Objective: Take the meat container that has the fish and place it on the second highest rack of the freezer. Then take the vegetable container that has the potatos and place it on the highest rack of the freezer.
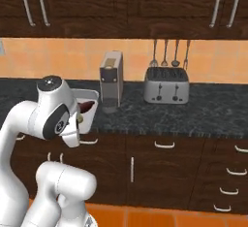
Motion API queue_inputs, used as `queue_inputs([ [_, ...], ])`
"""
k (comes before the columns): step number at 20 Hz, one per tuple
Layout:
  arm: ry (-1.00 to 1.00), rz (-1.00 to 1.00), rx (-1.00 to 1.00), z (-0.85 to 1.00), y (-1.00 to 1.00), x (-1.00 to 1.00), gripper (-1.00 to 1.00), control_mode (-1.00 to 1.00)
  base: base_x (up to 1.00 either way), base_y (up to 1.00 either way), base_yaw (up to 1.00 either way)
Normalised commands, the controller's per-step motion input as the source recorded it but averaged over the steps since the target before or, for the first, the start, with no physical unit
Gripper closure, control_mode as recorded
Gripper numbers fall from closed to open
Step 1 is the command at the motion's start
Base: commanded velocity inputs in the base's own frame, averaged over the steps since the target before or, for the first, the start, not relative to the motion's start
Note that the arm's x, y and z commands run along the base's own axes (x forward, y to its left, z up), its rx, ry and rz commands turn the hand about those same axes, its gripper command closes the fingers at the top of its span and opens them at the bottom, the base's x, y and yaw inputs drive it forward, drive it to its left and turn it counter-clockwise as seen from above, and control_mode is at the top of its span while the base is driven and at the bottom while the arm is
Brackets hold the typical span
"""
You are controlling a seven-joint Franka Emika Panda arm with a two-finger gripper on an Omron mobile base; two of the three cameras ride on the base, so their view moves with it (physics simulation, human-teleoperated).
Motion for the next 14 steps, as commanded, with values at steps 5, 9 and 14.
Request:
queue_inputs([
  [5, 0.0, 0.0, 0.0, 0.0, 0.0, 0.0, 1.0, 1.0, 0.04, -0.01, -0.58],
  [9, 0.0, 0.0, 0.0, 0.0, 0.0, 0.0, 1.0, 1.0, 0.07, 0.0, -0.64],
  [14, 0.0, 0.0, 0.0, 0.0, 0.0, 0.0, 1.0, 1.0, 0.31, 0.0, -0.73],
])
